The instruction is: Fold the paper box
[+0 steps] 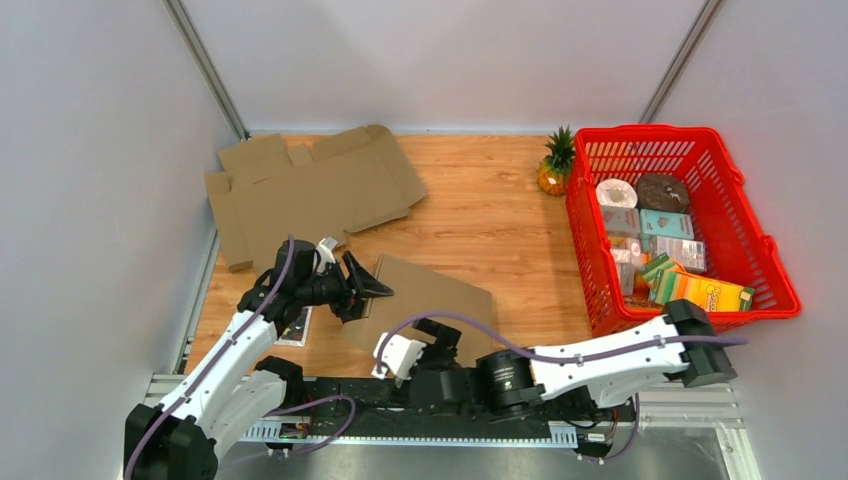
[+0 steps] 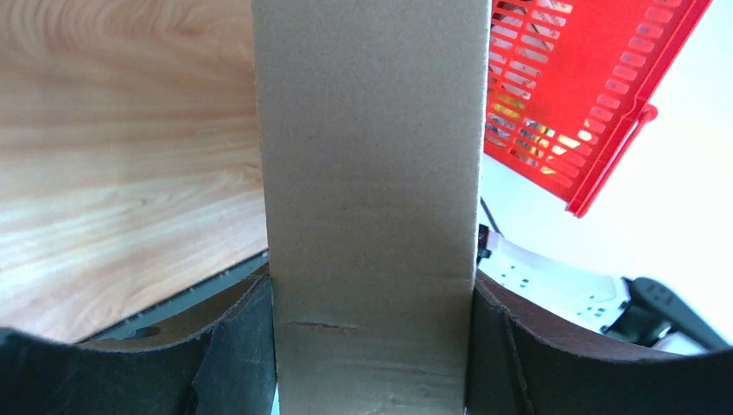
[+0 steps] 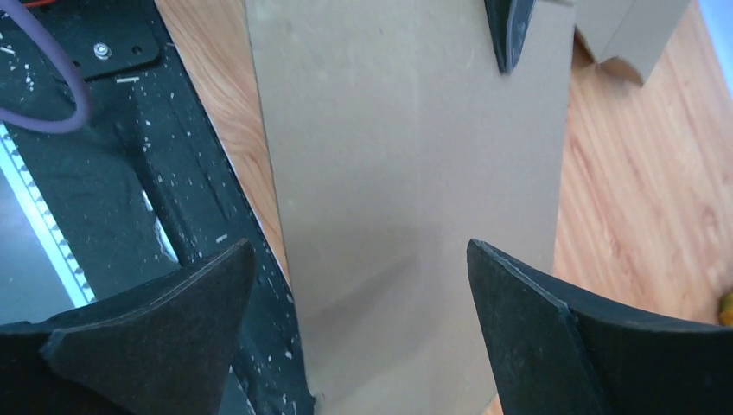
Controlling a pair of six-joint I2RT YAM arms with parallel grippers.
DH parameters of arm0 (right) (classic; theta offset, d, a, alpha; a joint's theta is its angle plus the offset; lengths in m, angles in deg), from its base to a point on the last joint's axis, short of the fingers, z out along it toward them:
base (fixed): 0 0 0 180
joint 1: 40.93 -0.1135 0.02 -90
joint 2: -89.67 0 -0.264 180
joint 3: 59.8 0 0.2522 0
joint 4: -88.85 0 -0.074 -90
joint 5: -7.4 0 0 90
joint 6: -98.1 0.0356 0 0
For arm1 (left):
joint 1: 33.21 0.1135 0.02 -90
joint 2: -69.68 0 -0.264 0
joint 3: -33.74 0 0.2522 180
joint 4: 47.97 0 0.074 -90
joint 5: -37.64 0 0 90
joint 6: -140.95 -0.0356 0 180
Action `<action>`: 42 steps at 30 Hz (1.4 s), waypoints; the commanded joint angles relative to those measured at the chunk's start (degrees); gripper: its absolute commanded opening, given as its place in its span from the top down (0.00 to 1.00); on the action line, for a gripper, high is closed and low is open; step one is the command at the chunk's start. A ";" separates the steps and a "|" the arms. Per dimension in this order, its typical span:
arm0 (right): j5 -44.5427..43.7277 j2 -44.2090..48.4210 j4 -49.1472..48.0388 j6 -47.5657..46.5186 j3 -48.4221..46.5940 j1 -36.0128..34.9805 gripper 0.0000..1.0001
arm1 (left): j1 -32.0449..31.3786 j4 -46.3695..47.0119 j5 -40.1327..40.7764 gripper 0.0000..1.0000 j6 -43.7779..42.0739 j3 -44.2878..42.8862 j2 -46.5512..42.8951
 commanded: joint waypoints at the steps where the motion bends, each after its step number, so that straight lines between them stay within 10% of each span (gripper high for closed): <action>1: -8.83 -7.05 -6.32 -4.75 -4.79 -2.35 0.00 | 1.32 -7.73 -3.92 0.81 8.19 2.49 -2.38; 12: -31.23 -14.44 -18.89 -15.21 0.82 -2.18 0.00 | 1.32 -12.75 -5.85 0.75 6.78 -2.34 1.12; 22: -30.02 -11.82 -18.36 -13.98 4.77 -1.30 0.47 | 2.37 -8.44 -6.30 0.28 8.55 -2.17 -0.28; 32: -32.13 -4.69 -14.51 -13.29 10.41 -1.30 0.57 | 18.08 -9.93 -9.03 0.25 3.04 -4.60 0.06; 35: -29.41 -1.80 -8.89 -8.90 8.66 -0.69 0.57 | 21.79 -16.69 -4.91 0.25 -8.01 -11.71 1.65; 42: 14.57 6.56 9.31 -3.34 -3.02 22.82 0.64 | 22.50 -19.71 6.28 0.35 -29.77 -17.91 -3.96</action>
